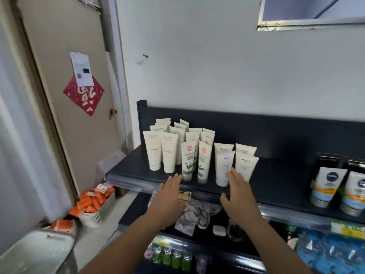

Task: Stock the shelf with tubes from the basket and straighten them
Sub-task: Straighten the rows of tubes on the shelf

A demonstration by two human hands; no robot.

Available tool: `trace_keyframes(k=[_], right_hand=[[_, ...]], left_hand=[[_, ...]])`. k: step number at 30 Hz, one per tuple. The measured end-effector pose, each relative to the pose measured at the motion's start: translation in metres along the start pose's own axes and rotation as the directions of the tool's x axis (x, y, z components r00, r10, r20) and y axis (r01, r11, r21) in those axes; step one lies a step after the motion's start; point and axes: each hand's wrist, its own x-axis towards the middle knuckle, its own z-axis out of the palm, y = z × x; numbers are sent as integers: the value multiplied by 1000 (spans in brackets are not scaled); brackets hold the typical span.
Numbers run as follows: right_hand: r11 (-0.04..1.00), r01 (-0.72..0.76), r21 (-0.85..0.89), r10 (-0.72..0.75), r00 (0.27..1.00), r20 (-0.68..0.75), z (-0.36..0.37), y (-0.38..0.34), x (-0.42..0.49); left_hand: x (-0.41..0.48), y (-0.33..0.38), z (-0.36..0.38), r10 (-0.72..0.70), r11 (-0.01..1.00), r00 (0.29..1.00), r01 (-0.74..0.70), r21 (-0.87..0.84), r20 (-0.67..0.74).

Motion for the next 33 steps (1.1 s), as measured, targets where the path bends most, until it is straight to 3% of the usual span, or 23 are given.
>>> trace_keyframes(k=[8,16,25,28,33], right_hand=[[990,138,-42,-132,983,126,6,-56,19],[961,259,-95,-247,961,123,-18,-76,76],[946,325,-3,-320,933,163,-21,-118,151],[933,358,-28,-344,914,216,-13,-130,170],[945,310,-108,-262,909,324,10,-148,202]], left_hand=[[4,-66,-61,-85,992,995,90,93,-56],[59,-85,-108,-104,989,986,116,91,-128],[127,-93,-136,-9,997,961,30,71,-275],[144,-100,-140,-6,993,970,33,109,-241],[168,-118,-144,28,979,990,0,203,-140]])
